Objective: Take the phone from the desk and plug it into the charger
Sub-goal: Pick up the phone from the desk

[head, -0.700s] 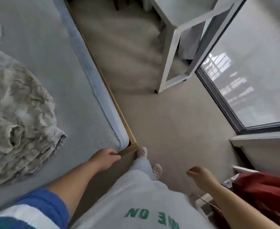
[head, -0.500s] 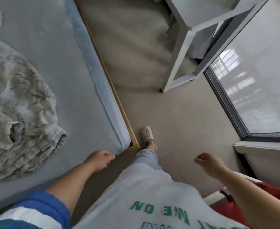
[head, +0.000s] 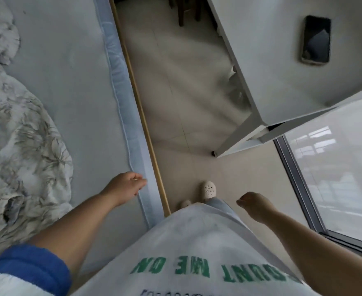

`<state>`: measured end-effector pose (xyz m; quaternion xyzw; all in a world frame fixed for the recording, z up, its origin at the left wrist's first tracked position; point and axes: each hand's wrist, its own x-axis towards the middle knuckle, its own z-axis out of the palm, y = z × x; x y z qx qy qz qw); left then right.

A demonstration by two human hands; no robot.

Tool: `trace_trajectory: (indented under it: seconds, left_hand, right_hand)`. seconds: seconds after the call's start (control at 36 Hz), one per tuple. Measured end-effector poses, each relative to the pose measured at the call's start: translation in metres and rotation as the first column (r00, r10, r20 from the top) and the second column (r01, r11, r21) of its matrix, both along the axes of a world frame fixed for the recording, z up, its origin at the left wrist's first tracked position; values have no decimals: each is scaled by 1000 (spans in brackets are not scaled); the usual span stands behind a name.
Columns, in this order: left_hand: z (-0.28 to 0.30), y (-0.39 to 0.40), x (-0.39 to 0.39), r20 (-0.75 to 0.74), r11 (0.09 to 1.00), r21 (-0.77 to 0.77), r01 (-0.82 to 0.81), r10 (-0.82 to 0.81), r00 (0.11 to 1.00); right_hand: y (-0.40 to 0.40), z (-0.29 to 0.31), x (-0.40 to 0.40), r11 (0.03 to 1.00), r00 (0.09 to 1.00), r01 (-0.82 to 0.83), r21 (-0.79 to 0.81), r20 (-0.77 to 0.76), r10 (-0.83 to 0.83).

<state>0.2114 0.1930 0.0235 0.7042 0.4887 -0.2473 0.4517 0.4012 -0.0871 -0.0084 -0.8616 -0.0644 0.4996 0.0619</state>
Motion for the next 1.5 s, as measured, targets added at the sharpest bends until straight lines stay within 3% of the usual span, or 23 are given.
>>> trace_trajectory:
  seconds: [0.11, 0.25, 0.42, 0.53, 0.69, 0.86, 0.94, 1.03, 1.11, 1.19, 1.25, 1.33, 1.5]
  left_hand:
    - [-3, 22, 20, -72, 1000, -11, -10, 9, 997]
    - [-7, 48, 37, -179, 996, -23, -91, 86, 980]
    - [3, 94, 87, -153, 991, -16, -133, 129, 980]
    - [7, 129, 139, -134, 996, -40, -77, 71, 988]
    - [1, 189, 236, -135, 972, -80, 219, -228, 964]
    - [3, 240, 343, -96, 863, -52, 502, -505, 858]
    - [6, 244, 388, -45, 798, -43, 601, -603, 797]
    - [11, 233, 422, 47, 773, -52, 632, -630, 775]
    - [19, 216, 450, 158, 791, -86, 606, -590, 792]
    - [29, 199, 472, 236, 781, 6, 625, -608, 758]
    - [34, 188, 483, 261, 737, 142, 661, -672, 693]
    - [37, 175, 495, 256, 586, 337, 736, -810, 528]
    - [33, 157, 500, -6, 259, 508, 822, -953, 304]
  right_hand:
    - [50, 1, 35, 994, 993, -108, 8, -52, 109]
    - [107, 7, 89, 990, 992, -94, 106, -76, 103]
    - [163, 28, 129, 963, 985, -163, 213, -25, 172]
    - [190, 37, 149, 950, 998, -55, 309, -25, 66]
    - [217, 52, 190, 917, 979, 153, 369, 72, -193]
    - [225, 74, 235, 830, 809, 364, 422, 299, -506]
    - [216, 78, 264, 836, 660, 369, 406, 519, -543]
    - [197, 80, 295, 785, 504, 501, 365, 614, -608]
    - [174, 78, 323, 744, 469, 618, 254, 640, -609]
    - [156, 72, 344, 715, 469, 672, 194, 636, -613]
    - [150, 66, 354, 707, 492, 691, 152, 617, -614]
    - [148, 59, 363, 700, 517, 705, 117, 590, -620]
    - [147, 55, 363, 744, 521, 653, 140, 630, -576]
